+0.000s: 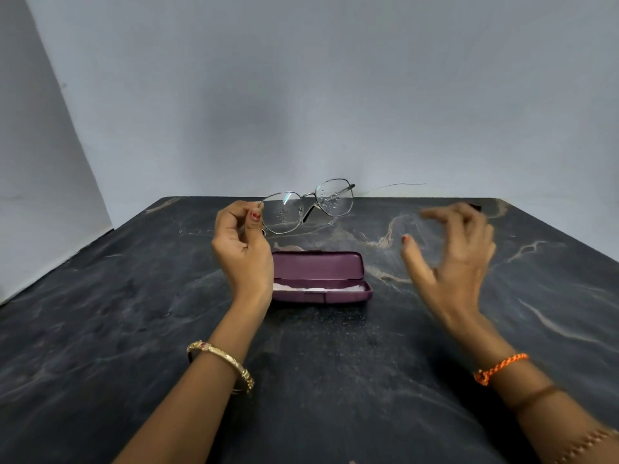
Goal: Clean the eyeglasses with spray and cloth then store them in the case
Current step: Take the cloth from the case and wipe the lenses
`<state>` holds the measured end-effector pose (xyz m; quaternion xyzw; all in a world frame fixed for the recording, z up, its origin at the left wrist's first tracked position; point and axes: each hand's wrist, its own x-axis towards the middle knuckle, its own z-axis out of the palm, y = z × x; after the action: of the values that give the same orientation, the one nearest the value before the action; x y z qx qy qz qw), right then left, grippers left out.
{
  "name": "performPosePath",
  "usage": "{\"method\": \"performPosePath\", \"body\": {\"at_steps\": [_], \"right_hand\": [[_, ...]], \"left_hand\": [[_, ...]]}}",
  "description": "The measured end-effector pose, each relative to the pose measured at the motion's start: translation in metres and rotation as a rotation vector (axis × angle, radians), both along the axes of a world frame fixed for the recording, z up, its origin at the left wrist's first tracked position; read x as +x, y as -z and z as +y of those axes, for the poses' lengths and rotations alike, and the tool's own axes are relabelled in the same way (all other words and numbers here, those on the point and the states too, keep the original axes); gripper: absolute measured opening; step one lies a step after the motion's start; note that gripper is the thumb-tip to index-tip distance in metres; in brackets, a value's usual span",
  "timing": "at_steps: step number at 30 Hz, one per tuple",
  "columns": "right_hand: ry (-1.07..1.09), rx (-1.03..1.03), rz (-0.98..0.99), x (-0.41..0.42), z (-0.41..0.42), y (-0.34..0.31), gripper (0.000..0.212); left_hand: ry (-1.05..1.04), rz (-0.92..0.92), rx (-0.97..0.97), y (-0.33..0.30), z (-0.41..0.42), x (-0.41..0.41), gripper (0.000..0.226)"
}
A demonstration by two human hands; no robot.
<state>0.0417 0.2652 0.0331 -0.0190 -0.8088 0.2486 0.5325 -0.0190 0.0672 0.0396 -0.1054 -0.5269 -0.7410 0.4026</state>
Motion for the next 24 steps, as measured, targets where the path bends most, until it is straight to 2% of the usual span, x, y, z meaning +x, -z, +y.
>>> {"method": "performPosePath", "body": {"at_steps": [2,5,8,11,16,20,24], "right_hand": [[-0.108,0.092,-0.149,-0.005,-0.009,0.002,0.03],[-0.251,0.177,-0.498,-0.017,-0.017,-0.003,0.008],[-0.272,0.263,-0.79,-0.028,-0.026,-0.009,0.008],[-0.247,0.311,-0.944,-0.035,-0.032,-0.011,0.012],[-0.176,0.317,-0.953,-0.03,-0.038,-0.006,0.025],[-0.052,0.395,-0.888,-0.023,-0.042,-0.002,0.029],[-0.105,0.305,-0.932,-0.024,-0.04,0.0,0.025]], "left_hand": [[-0.065,0.011,-0.003,0.001,-0.011,-0.008,0.026],[-0.167,0.008,-0.004,0.007,-0.028,-0.018,0.023],[-0.244,-0.007,-0.054,0.015,-0.036,-0.021,0.01],[-0.236,-0.032,-0.045,0.016,-0.035,-0.021,0.009],[-0.198,0.002,-0.13,0.014,-0.026,-0.011,0.015],[-0.171,-0.048,-0.061,0.012,-0.022,-0.01,0.024],[-0.163,-0.053,-0.019,0.01,-0.023,-0.011,0.027]]}}
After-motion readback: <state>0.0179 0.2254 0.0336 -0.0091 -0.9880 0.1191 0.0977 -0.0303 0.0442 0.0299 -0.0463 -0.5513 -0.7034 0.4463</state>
